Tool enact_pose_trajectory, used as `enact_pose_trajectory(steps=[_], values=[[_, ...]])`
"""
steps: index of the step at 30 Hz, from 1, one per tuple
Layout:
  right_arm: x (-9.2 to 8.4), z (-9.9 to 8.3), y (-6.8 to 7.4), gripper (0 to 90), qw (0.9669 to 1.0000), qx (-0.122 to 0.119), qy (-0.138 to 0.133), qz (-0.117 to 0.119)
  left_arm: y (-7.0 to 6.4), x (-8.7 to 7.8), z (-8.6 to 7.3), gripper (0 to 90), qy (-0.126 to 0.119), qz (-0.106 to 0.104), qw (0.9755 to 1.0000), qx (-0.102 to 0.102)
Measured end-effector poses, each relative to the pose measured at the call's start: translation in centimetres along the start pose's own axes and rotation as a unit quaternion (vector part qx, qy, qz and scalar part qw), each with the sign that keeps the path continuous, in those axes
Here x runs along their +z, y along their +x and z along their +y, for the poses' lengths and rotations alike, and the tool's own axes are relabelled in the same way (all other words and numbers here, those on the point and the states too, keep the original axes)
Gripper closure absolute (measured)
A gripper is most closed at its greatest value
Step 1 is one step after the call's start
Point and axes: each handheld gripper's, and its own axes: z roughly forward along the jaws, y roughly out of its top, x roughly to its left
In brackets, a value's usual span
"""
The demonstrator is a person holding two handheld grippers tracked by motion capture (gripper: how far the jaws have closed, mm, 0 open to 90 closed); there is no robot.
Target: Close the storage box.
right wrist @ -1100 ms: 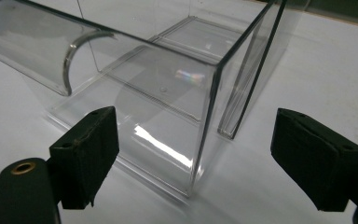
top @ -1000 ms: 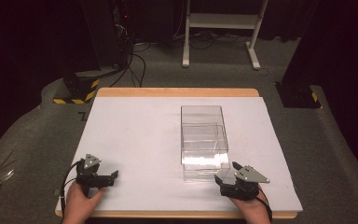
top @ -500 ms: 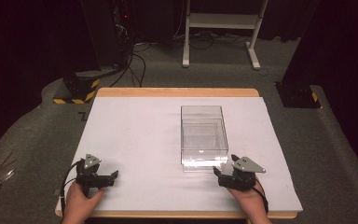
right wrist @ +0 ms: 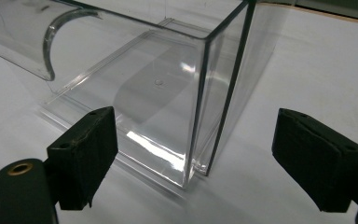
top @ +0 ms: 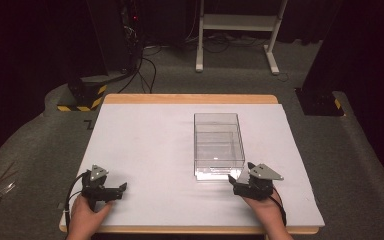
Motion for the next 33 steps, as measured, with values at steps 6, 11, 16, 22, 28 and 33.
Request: enact_pose_trajectory(steps=[6,11,16,22,28,33], values=[[0.1,0.1,0.0,14.6,1.0,0.002,0.0,0.0,0.0,0.0,0.0,0.6,0.0,0.0,1.0,0.0],[1.0,0.9,-0.5,14.6,1.0,0.007,-0.003,-0.007,0.0,0.0,0.0,0.6,0.0,0.0,1.0,0.0],[1.5,1.4,-0.8,14.6,0.9999,0.013,-0.003,-0.011,0.0,0.0,0.0,0.6,0.0,0.0,1.0,0.0],[2.0,1.9,-1.2,14.6,0.9997,0.017,-0.004,-0.017,0.0,0.0,0.0,0.6,0.0,0.0,1.0,0.0],[2.6,2.5,-1.6,13.4,0.9996,0.021,-0.008,-0.015,0.0,0.0,0.0,0.6,0.0,0.0,1.0,0.0],[2.8,2.9,-1.2,13.3,0.9998,0.01,-0.009,-0.014,0.0,0.0,0.0,0.6,0.0,0.0,1.0,0.0]])
